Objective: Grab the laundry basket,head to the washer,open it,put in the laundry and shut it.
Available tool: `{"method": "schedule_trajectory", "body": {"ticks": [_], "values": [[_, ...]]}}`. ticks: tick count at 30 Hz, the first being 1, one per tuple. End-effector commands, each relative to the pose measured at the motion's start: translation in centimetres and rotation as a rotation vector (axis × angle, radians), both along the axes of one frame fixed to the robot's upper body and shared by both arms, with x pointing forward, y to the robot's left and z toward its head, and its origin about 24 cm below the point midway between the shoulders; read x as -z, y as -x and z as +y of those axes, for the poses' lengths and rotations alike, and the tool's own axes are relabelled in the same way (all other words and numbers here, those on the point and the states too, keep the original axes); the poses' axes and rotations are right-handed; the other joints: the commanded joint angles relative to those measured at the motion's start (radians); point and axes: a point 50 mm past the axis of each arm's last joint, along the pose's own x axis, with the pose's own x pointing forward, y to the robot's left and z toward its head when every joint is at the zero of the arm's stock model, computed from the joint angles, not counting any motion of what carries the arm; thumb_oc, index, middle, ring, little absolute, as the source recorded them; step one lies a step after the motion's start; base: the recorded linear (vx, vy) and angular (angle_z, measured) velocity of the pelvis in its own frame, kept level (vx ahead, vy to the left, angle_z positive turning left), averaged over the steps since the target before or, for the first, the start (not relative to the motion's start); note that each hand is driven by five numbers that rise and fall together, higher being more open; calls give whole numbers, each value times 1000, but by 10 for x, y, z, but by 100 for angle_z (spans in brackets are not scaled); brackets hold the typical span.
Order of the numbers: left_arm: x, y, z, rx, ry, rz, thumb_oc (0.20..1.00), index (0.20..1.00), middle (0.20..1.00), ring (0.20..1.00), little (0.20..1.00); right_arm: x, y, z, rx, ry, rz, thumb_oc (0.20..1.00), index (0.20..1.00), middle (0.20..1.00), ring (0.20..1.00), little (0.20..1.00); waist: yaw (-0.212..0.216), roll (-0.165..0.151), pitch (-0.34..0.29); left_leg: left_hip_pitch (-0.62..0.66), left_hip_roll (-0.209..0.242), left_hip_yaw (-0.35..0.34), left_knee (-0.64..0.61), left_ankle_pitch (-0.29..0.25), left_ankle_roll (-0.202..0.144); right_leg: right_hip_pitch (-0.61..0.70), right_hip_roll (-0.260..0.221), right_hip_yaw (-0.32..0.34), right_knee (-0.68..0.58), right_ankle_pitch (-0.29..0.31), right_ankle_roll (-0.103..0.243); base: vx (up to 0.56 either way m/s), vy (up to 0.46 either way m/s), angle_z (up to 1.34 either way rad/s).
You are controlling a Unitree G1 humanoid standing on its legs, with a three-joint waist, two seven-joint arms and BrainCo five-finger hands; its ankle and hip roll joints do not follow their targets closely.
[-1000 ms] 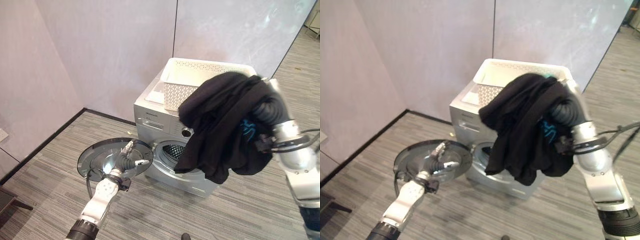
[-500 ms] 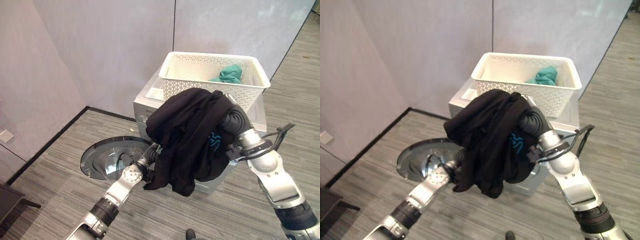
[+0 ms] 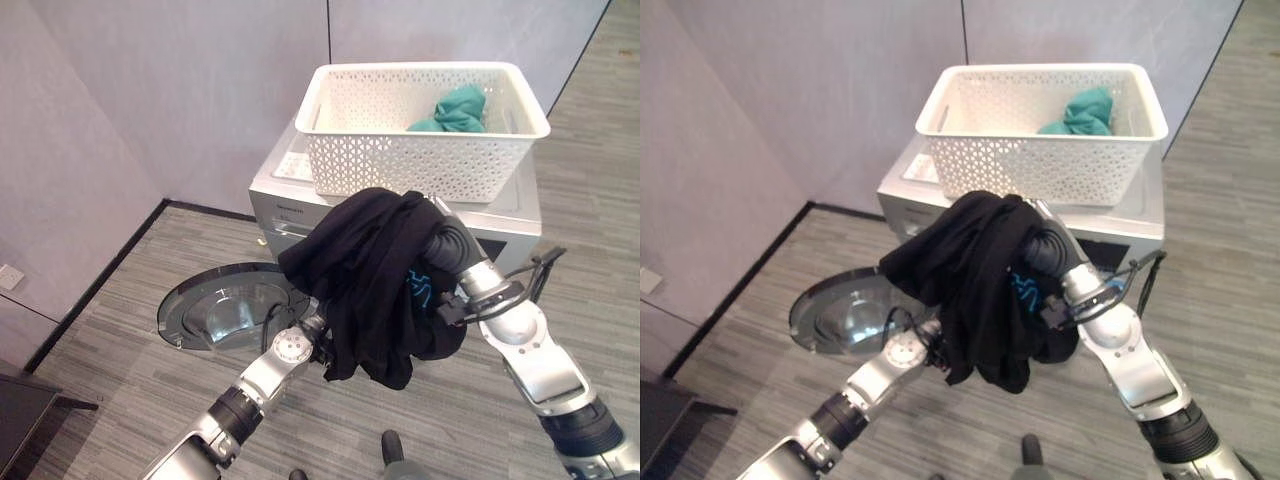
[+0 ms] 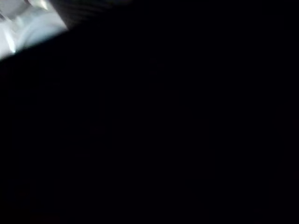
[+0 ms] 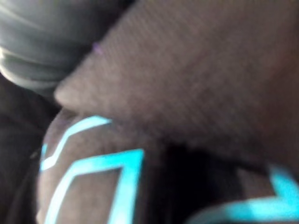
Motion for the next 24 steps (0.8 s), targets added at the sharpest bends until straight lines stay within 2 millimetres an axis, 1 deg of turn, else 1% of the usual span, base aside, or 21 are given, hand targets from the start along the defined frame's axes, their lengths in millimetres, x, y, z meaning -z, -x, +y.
{"method": "schedule_trajectory", "body": {"ticks": [1,4,7,9,13,15,17,19,23,24], "values": [[-26,-9,-29,90,13,-109,1000,1000,1000,1000,1000,-40,-4,5,12,42,-211,200,200,200,200,200,1,-20,3,-67,-4,-39,5,-9,15,-15,-34,21,29,-76,38,-65,2,-2],[-27,-5,-30,133,-11,-142,1000,1000,1000,1000,1000,-38,-11,-3,83,106,-218,200,200,200,200,200,4,-19,33,-99,-3,-30,5,-1,17,-53,-31,36,25,-64,39,-60,-5,-5],[-26,-4,-30,145,-21,-143,1000,1000,1000,1000,1000,-36,-13,-5,96,110,-206,200,200,200,200,200,7,-21,38,-109,-3,-29,5,1,17,-65,-30,39,24,-62,39,-35,-17,-11],[-23,-2,-32,160,-40,-141,1000,1000,1000,1000,1000,-32,-13,-10,123,106,-191,200,200,200,200,200,7,-25,54,-130,-3,-28,5,8,17,-81,-30,38,20,-55,39,-42,-20,-14],[-21,0,-38,174,-49,-134,1000,1000,1000,1000,1000,-26,-14,-13,149,75,-176,200,200,200,200,200,7,-28,71,-153,-4,-32,5,13,18,-100,-29,36,16,-51,38,-29,-10,0],[-20,0,-39,177,-51,-131,1000,1000,1000,1000,1000,-24,-15,-14,154,68,-170,200,200,200,200,200,8,-29,73,-157,-4,-32,5,14,17,-104,-29,36,14,-50,38,-7,-6,2],[-18,1,-42,176,-51,-120,1000,1000,1000,1000,1000,-19,-16,-16,177,42,-152,200,200,200,200,200,11,-37,78,-166,-3,-33,5,15,17,-108,-28,35,9,-47,38,-19,-23,4],[-20,1,-43,185,-56,-134,1000,1000,1000,1000,1000,-17,-16,-18,188,32,-149,200,200,200,200,200,13,-40,79,-168,-1,-34,5,15,17,-109,-28,32,8,-48,39,0,0,0],[-25,1,-41,196,-63,-177,1000,1000,1000,1000,1000,-15,-16,-23,209,24,-145,200,200,200,200,200,18,-43,78,-170,0,-39,5,14,17,-110,-26,29,7,-49,38,0,0,0],[-27,1,-33,201,-79,-217,1000,1000,1000,1000,1000,-13,-15,-27,219,27,-141,200,200,200,200,200,25,-46,75,-168,1,-42,5,12,16,-107,-24,25,5,-52,38,0,0,0]]}}
